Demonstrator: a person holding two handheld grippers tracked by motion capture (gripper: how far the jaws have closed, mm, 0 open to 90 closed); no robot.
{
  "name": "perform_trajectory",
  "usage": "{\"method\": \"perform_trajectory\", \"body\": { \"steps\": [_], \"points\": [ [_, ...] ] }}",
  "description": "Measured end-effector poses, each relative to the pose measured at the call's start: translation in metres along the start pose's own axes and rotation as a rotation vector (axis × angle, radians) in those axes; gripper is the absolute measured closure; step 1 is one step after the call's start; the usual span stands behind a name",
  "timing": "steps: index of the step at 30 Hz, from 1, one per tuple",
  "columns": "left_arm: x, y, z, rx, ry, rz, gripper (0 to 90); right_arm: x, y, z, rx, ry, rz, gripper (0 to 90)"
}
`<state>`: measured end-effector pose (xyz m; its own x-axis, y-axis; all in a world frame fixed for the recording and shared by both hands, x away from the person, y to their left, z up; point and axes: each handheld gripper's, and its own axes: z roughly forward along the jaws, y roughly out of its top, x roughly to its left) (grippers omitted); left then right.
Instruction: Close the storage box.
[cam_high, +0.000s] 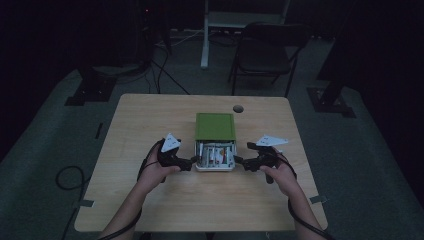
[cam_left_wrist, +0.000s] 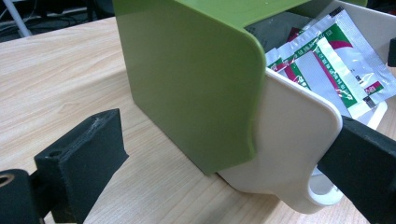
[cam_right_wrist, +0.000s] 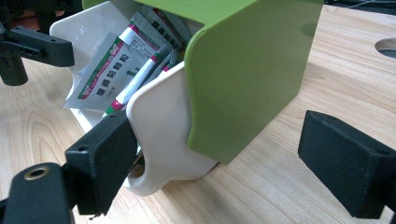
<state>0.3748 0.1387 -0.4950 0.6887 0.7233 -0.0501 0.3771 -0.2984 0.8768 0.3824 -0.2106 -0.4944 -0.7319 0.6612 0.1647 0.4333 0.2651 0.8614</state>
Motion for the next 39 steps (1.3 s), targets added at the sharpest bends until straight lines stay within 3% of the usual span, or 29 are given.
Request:
{"method": "perform_trajectory", "body": {
  "steps": [12,39],
  "points": [
    [0.004,0.003,0.004,0.0,0.006,0.008,3.4,-0.004,0.003,0.004,-0.005,-0.018,-0.012,11.7],
    [0.014,0.01,0.017,-0.002,0.032,0.001,3.4,-0.014,0.011,0.016,0.004,-0.059,0.017,10.5]
  ]
}}
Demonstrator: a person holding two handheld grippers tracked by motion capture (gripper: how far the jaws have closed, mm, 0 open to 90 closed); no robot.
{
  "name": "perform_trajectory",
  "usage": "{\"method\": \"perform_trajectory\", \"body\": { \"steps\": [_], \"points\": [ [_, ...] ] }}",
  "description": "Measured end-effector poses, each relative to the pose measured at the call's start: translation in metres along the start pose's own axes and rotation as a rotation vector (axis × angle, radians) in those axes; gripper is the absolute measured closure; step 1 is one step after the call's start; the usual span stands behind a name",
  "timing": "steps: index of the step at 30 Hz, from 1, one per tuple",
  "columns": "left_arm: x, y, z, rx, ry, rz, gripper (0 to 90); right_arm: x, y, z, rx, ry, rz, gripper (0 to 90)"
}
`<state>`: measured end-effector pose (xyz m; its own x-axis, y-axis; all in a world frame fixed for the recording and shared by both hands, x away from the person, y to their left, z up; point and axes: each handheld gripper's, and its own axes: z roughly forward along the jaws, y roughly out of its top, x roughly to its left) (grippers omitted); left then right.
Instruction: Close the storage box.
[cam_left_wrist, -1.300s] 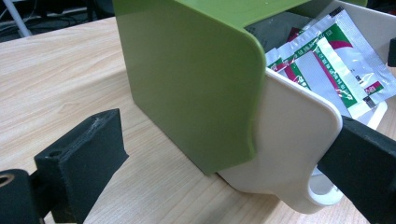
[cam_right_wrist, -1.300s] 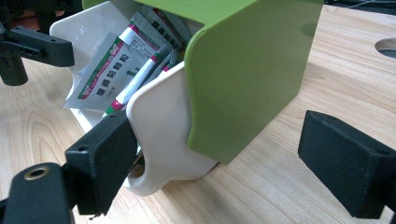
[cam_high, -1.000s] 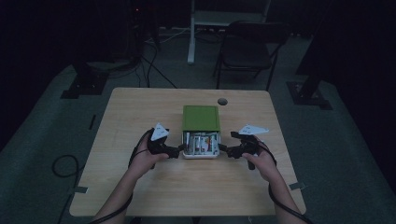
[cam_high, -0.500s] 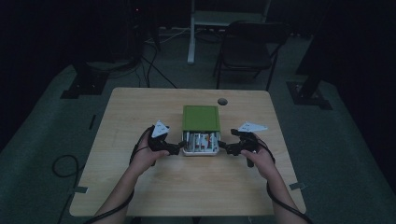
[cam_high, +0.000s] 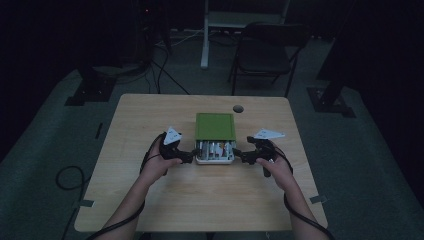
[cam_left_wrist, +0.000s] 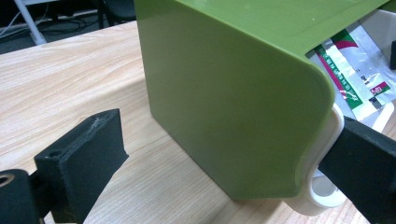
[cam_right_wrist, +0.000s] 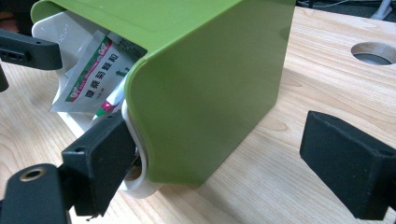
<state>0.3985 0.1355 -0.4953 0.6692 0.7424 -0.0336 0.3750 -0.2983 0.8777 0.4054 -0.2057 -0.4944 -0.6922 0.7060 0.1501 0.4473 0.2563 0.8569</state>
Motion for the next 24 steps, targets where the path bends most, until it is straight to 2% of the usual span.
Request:
{"method": "perform_trajectory", "body": {
  "steps": [16,22,24],
  "points": [
    [0.0063,0.0015,0.0063,-0.001,0.008,-0.019,2.8,-0.0027,0.0034,0.0062,0.0,-0.007,0.001,10.2],
    [0.0055,0.0017,0.0056,0.001,0.01,-0.011,3.0,-0.0023,0.002,0.0067,-0.001,-0.007,0.019,10.4],
    [0.0051,0.0021,0.0042,-0.003,0.002,-0.021,3.0,-0.0011,0.0022,0.0059,-0.002,-0.01,0.016,10.4]
  ]
}}
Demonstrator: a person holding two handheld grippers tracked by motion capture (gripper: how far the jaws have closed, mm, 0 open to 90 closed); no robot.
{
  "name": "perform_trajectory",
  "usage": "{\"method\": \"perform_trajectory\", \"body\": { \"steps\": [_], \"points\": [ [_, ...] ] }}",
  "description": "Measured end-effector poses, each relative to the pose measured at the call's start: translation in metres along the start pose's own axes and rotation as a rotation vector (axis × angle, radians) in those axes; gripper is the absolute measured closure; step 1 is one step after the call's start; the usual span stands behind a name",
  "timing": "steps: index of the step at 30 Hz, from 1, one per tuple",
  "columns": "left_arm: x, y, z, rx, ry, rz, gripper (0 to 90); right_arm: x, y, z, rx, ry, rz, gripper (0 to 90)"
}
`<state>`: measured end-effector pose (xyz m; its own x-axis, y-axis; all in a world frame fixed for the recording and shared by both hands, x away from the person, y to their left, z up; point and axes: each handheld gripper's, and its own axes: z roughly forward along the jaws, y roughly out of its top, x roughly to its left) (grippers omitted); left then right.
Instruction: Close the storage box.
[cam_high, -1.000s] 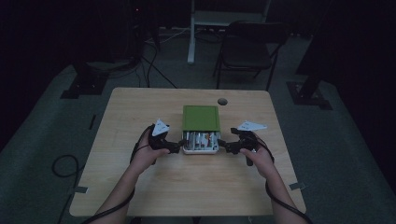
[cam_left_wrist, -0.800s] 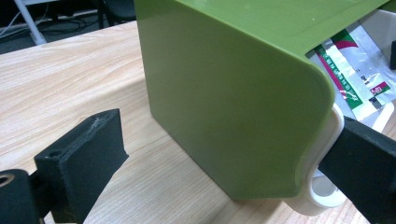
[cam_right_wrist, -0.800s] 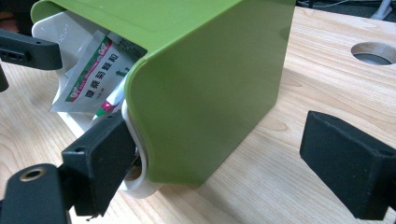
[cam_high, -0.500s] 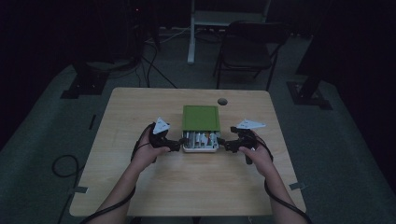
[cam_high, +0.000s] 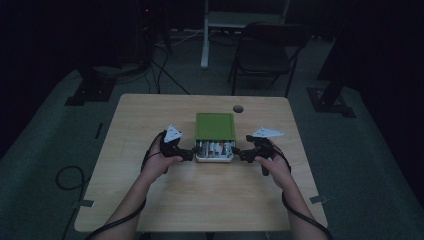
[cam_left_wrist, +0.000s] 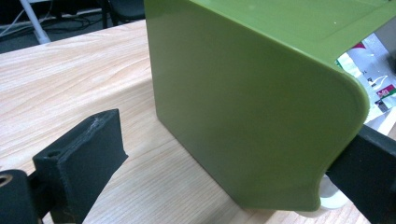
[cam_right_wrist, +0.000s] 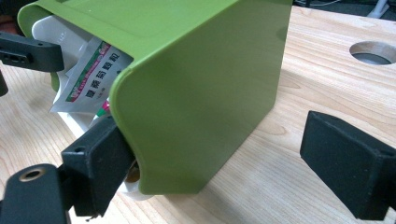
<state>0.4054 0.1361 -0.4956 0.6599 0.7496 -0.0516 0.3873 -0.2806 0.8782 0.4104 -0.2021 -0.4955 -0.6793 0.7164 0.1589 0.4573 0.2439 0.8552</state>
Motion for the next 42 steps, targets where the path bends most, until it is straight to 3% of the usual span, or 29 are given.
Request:
{"method": "perform_trajectory", "body": {
  "steps": [5,10,22,42],
  "points": [
    [-0.005,0.002,-0.006,-0.001,-0.007,0.011,3.0,0.004,0.001,-0.004,-0.015,0.026,0.0,10.4],
    [-0.011,0.003,-0.014,0.001,-0.03,0.009,3.0,0.007,-0.002,-0.005,-0.007,0.01,-0.013,10.4],
    [-0.01,-0.005,-0.032,0.016,0.008,0.007,2.9,0.012,-0.005,-0.017,-0.022,-0.014,-0.025,10.3],
    [0.001,-0.028,-0.054,0.056,0.055,-0.015,2.9,0.018,-0.028,-0.027,0.015,-0.032,-0.025,10.4]
  ]
}}
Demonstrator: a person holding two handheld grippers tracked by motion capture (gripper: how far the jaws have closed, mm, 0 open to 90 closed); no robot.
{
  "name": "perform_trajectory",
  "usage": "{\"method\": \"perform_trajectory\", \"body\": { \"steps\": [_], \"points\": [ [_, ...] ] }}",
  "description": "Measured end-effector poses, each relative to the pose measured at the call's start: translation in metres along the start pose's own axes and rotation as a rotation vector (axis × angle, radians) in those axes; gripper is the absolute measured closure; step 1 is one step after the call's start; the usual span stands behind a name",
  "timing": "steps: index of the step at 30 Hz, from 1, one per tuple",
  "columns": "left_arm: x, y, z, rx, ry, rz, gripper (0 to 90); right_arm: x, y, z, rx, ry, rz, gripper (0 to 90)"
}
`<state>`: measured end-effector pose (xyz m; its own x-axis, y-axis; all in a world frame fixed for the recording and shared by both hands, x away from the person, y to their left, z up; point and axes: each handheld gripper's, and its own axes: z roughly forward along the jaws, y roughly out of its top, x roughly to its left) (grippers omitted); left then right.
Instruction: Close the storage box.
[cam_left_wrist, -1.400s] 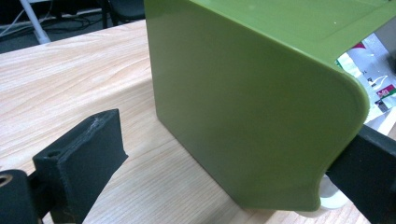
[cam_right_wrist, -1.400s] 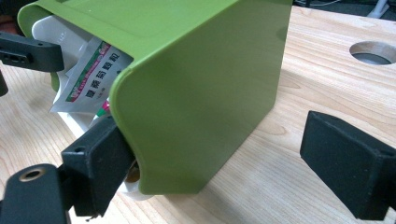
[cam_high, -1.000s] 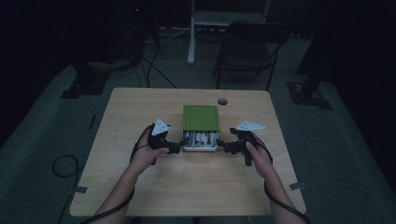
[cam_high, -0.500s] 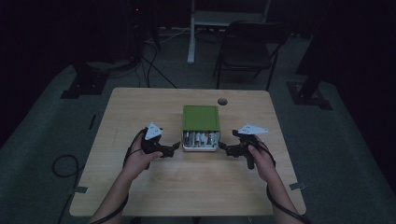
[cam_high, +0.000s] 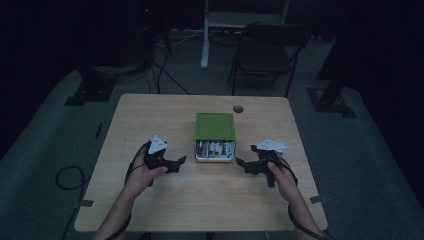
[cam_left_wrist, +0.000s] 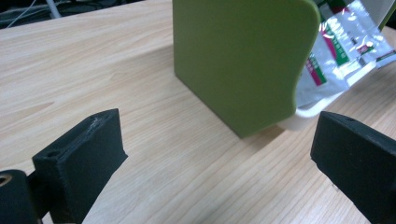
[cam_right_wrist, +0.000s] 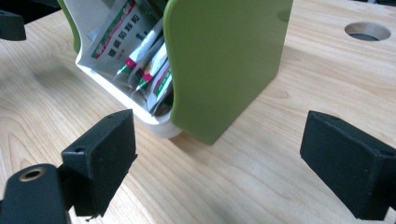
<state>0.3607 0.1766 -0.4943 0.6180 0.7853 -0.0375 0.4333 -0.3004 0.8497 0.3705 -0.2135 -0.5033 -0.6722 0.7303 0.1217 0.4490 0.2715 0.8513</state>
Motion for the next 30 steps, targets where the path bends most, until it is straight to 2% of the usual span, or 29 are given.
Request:
{"method": "perform_trajectory", "body": {
  "steps": [11,20,25,30],
  "points": [
    [0.006,-0.015,-0.008,0.015,0.025,-0.029,2.9,0.006,-0.017,-0.005,0.037,-0.003,-0.025,10.4],
    [0.006,-0.024,-0.017,0.029,0.041,-0.036,2.9,0.007,-0.031,-0.012,0.06,-0.017,-0.046,10.3],
    [0.007,-0.03,-0.023,0.041,0.049,-0.043,2.9,0.006,-0.04,-0.018,0.072,-0.019,-0.047,10.3],
    [0.006,-0.035,-0.026,0.061,0.077,-0.037,2.9,0.005,-0.05,-0.021,0.092,-0.039,-0.041,10.4]
  ]
}}
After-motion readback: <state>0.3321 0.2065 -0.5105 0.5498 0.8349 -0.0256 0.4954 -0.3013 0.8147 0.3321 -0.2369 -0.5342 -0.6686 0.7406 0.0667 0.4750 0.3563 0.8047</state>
